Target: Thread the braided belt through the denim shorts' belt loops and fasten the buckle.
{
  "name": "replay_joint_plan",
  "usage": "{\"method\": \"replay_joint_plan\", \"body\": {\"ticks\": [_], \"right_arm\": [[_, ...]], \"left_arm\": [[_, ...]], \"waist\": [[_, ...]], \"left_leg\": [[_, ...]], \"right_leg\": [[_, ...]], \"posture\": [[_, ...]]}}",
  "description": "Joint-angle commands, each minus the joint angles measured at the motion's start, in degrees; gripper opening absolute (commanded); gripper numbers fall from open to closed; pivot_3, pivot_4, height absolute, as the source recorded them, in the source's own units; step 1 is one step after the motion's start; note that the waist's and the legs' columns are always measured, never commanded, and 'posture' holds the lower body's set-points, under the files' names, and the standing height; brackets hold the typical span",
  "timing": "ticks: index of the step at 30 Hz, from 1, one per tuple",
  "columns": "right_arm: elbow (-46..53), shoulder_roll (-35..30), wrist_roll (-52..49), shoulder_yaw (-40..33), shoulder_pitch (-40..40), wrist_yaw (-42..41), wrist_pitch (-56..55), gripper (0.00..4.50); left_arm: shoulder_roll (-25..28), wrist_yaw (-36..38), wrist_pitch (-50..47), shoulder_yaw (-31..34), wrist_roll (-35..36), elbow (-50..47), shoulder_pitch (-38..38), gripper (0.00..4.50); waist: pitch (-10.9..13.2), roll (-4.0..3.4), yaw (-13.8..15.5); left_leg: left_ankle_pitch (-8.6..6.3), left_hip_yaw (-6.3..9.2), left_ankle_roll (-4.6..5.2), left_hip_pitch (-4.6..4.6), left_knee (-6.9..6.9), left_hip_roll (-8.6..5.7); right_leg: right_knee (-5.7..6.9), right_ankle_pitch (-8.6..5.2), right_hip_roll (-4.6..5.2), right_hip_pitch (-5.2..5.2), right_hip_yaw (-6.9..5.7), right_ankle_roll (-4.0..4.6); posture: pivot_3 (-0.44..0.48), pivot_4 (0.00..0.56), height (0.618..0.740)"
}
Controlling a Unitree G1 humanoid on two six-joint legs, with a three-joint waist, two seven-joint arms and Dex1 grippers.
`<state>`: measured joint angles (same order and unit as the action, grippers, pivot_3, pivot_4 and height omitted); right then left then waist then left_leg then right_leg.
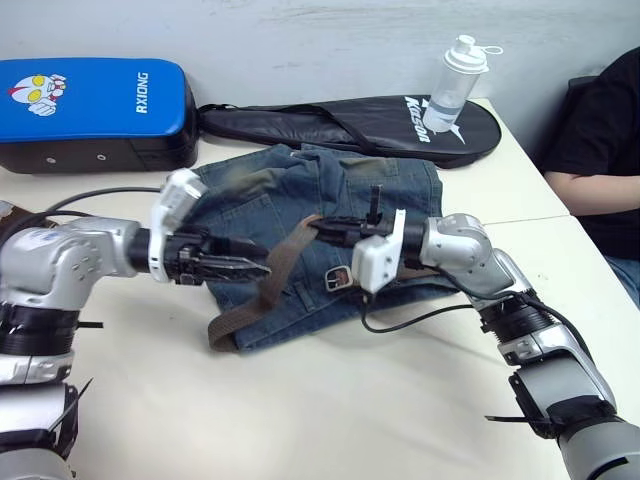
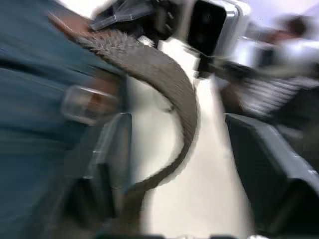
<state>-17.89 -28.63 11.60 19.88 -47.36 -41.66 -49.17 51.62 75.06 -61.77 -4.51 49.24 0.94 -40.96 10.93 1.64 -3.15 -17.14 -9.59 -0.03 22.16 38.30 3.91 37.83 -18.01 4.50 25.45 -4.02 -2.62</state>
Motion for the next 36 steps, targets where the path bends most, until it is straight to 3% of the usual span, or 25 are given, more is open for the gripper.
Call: {"method": "replay_joint_plan", "body": {"ticks": [1, 4, 9, 18, 21, 25, 26, 30, 31, 33, 34, 36], "right_arm": [[2.23, 3.67, -1.65, -4.00, 1.31, 1.02, 35.48, 0.00], [4.73, 4.72, -0.86, -3.89, 1.43, 0.48, 41.91, 0.00], [11.28, 5.21, -0.33, -1.94, 0.90, -3.07, 53.67, 0.00], [15.52, 4.52, 1.22, -0.77, 2.38, -4.34, 56.41, 0.00], [16.66, 3.95, 1.51, -0.85, 2.80, -4.28, 56.88, 0.00], [18.16, 3.49, 1.67, -1.20, 3.43, -4.22, 57.96, 0.00], [18.39, 3.43, 1.73, -1.35, 3.49, -4.01, 58.00, 0.00], [19.84, 4.33, -3.52, -4.53, 4.81, -4.96, 60.75, 0.00], [20.24, 4.19, -5.85, -6.00, 5.65, -5.99, 61.80, 0.66], [20.35, 3.62, -9.23, -8.49, 6.74, -7.53, 62.61, 1.17], [20.10, 3.09, -11.17, -9.81, 7.10, -8.77, 62.29, 1.73], [19.88, 2.41, -13.97, -11.55, 7.58, -10.54, 61.95, 2.35]], "left_arm": [[-4.11, -24.37, 17.83, 17.14, -14.23, -17.46, 12.20, 4.38], [-6.12, -32.16, 19.08, 14.57, -18.63, -25.11, 14.13, 4.38], [-11.94, -46.19, 26.51, 0.87, -36.50, -30.98, 12.71, 4.38], [-14.62, -49.09, 38.39, -12.06, -52.04, -18.41, 4.98, 4.38], [-14.43, -47.03, 41.91, -13.92, -53.86, -16.40, 4.28, 3.62], [-15.11, -45.35, 44.80, -13.90, -54.42, -14.54, 3.84, 1.92], [-14.92, -44.95, 45.67, -13.81, -54.60, -14.01, 3.95, 1.31], [-14.57, -43.63, 48.23, -10.87, -52.92, -11.39, 5.12, 0.05], [-14.69, -43.45, 48.28, -9.67, -51.80, -11.08, 5.46, 0.00], [-14.64, -42.80, 48.68, -7.85, -49.98, -10.83, 6.12, 0.00], [-14.56, -42.03, 49.32, -6.73, -48.60, -10.77, 6.70, 0.00], [-14.89, -40.60, 50.20, -4.82, -46.14, -10.52, 7.57, 0.00]], "waist": [[0.00, 0.00, -0.08], [0.00, 0.00, 0.08], [-0.01, 0.01, 0.43], [-0.02, 0.03, 1.45], [-0.02, 0.03, 1.38], [-0.02, 0.03, 1.39], [-0.02, 0.03, 1.44], [-0.02, 0.03, 1.46], [-0.02, 0.03, 1.46], [-0.02, 0.03, 1.46], [-0.02, 0.03, 1.45], [-0.02, 0.03, 1.46]], "left_leg": [[0.00, -0.01, 0.00, 0.00, 0.01, 0.00], [0.00, 0.03, 0.00, -0.05, -0.02, 0.03], [-0.02, 0.03, 0.03, 0.00, 0.01, -0.09], [-0.02, -0.04, 0.05, -0.02, 0.01, -0.10], [-0.02, -0.12, 0.04, -0.06, -0.05, -0.07], [-0.02, -0.17, 0.05, -0.06, -0.04, -0.08], [-0.02, -0.17, 0.05, -0.06, -0.03, -0.07], [-0.01, -0.17, 0.06, -0.06, -0.01, -0.07], [-0.01, -0.17, 0.07, -0.06, -0.01, -0.07], [-0.01, -0.18, 0.07, -0.06, -0.01, -0.07], [-0.01, -0.18, 0.07, -0.06, -0.01, -0.07], [-0.01, -0.18, 0.07, -0.06, 0.00, -0.06]], "right_leg": [[0.02, 0.00, 0.00, 0.00, 0.01, 0.00], [0.10, 0.00, 0.00, 0.00, 0.10, 0.01], [0.05, 0.05, 0.09, 0.00, 0.13, -0.06], [0.04, 0.07, 0.05, 0.01, 0.15, -0.07], [0.02, 0.07, 0.00, 0.02, 0.15, -0.07], [0.03, 0.07, 0.03, 0.03, 0.15, -0.07], [0.03, 0.07, 0.02, 0.04, 0.15, -0.07], [0.05, 0.07, 0.03, 0.03, 0.14, -0.07], [0.05, 0.07, 0.03, 0.03, 0.14, -0.07], [0.05, 0.07, 0.03, 0.04, 0.15, -0.07], [0.05, 0.07, 0.03, 0.04, 0.15, -0.07], [0.05, 0.07, 0.02, 0.04, 0.14, -0.07]], "posture": [[0.000, 0.150, 0.740], [0.000, 0.150, 0.740], [0.000, 0.150, 0.740], [0.000, 0.150, 0.740], [0.000, 0.150, 0.740], [0.000, 0.150, 0.740], [0.000, 0.150, 0.740], [0.000, 0.150, 0.740], [0.000, 0.150, 0.740], [0.000, 0.150, 0.740], [0.000, 0.150, 0.740], [0.000, 0.150, 0.740]]}}
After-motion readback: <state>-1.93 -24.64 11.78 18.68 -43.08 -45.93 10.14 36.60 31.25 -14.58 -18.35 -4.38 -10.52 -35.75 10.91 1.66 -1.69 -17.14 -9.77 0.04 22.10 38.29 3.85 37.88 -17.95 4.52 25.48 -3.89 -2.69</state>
